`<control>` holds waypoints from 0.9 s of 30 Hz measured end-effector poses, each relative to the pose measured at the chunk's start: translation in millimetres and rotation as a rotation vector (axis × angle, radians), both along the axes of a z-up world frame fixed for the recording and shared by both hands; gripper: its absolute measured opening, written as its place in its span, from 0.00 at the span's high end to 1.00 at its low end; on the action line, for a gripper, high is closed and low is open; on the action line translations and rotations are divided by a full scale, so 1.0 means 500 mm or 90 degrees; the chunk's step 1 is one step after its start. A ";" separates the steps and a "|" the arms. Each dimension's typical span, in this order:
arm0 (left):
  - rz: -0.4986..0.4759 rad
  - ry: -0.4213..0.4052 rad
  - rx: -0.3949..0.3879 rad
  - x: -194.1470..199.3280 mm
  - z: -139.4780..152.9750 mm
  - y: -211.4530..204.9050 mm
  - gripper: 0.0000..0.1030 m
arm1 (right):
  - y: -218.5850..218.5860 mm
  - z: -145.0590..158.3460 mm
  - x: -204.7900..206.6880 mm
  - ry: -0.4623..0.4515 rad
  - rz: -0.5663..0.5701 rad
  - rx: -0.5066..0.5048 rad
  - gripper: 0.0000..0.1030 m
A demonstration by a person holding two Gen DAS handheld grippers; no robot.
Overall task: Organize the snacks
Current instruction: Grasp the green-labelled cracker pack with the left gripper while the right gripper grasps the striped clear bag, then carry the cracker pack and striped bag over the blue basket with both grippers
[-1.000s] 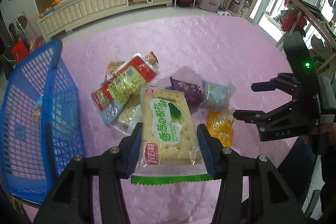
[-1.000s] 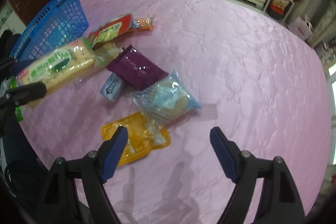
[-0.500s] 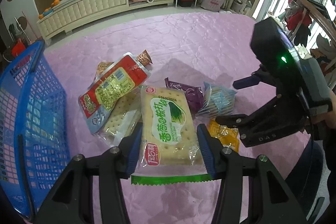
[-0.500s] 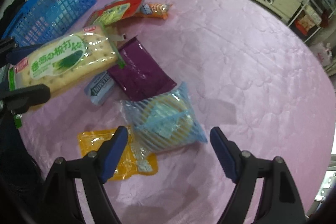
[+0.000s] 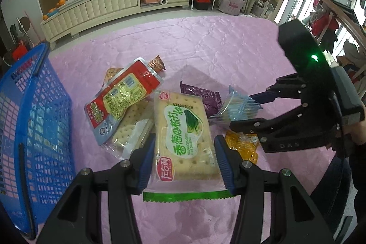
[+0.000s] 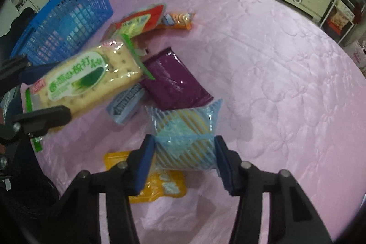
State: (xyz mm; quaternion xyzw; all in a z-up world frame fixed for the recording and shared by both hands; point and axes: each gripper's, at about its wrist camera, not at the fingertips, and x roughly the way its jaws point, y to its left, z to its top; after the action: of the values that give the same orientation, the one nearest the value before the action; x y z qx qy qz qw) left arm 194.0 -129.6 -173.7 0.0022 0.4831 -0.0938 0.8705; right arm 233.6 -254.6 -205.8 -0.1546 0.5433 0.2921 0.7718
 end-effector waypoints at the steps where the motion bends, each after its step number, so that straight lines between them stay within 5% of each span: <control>1: 0.002 -0.002 0.000 -0.004 0.001 0.003 0.53 | 0.004 0.006 -0.011 -0.005 -0.001 -0.003 0.45; 15: 0.023 -0.069 -0.006 -0.104 0.100 0.067 0.53 | 0.033 0.176 -0.100 -0.078 -0.009 0.021 0.45; 27: 0.063 -0.150 0.003 -0.168 0.225 0.192 0.53 | 0.155 0.316 -0.134 -0.152 0.014 0.062 0.45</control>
State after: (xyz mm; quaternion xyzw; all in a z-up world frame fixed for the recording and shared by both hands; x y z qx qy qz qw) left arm 110.2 -33.8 -61.3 -0.0087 0.3769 -0.0484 0.9249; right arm 166.9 -177.3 -47.9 -0.1565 0.4307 0.3064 0.8343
